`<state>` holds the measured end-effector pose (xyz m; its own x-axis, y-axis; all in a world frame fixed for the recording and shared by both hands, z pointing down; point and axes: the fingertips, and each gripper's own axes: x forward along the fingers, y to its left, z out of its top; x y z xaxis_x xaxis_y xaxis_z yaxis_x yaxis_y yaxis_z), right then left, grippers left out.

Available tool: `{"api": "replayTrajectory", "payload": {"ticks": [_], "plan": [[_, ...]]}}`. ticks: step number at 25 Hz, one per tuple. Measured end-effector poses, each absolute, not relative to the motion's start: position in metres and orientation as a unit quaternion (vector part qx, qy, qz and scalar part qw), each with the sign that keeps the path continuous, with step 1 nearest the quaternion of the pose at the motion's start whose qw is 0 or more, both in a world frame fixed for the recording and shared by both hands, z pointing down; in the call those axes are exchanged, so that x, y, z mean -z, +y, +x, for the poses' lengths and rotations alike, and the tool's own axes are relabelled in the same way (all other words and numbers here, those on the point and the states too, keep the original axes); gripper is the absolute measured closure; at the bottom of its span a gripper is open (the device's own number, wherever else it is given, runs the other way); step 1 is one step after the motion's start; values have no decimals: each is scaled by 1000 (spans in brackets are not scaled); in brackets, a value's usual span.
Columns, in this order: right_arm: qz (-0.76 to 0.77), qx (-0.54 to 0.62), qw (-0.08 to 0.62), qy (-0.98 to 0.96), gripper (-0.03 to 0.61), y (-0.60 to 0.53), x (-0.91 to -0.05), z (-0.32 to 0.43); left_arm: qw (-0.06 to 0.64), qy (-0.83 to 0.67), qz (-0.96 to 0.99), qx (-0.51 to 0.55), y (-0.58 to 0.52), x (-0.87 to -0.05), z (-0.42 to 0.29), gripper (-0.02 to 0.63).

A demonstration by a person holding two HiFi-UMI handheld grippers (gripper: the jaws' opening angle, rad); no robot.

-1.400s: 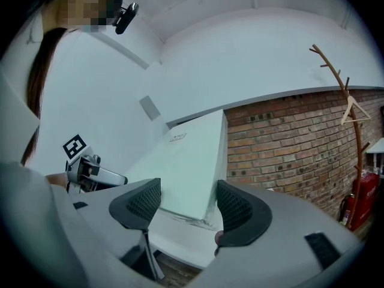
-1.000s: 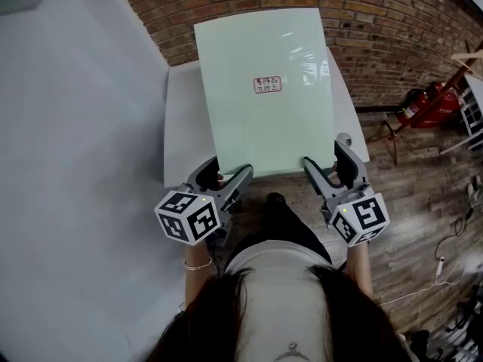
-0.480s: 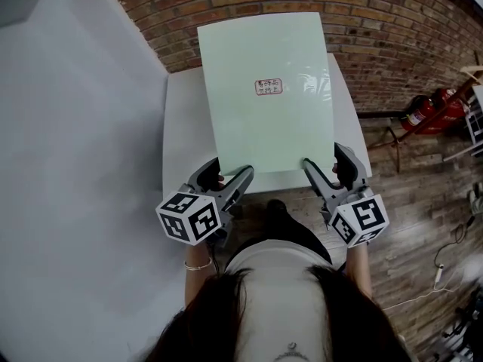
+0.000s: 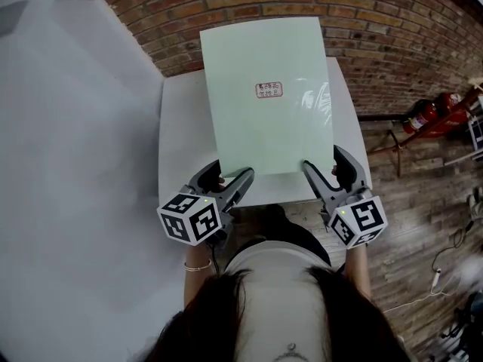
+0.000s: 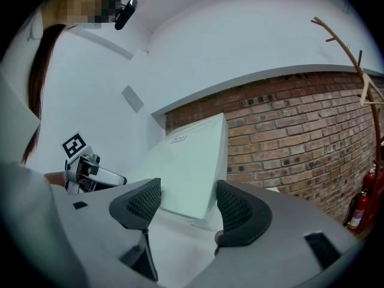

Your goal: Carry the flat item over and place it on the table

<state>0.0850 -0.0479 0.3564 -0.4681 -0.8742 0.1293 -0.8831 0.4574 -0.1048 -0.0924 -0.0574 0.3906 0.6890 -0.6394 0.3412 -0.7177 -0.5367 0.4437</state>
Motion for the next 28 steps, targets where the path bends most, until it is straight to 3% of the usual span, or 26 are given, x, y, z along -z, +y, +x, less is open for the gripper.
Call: {"api": "replayTrajectory", "payload": {"ticks": [28], "plan": [[502, -103, 50, -857, 264, -137, -389, 106, 314, -400, 857, -84, -138, -424, -71, 264]]}}
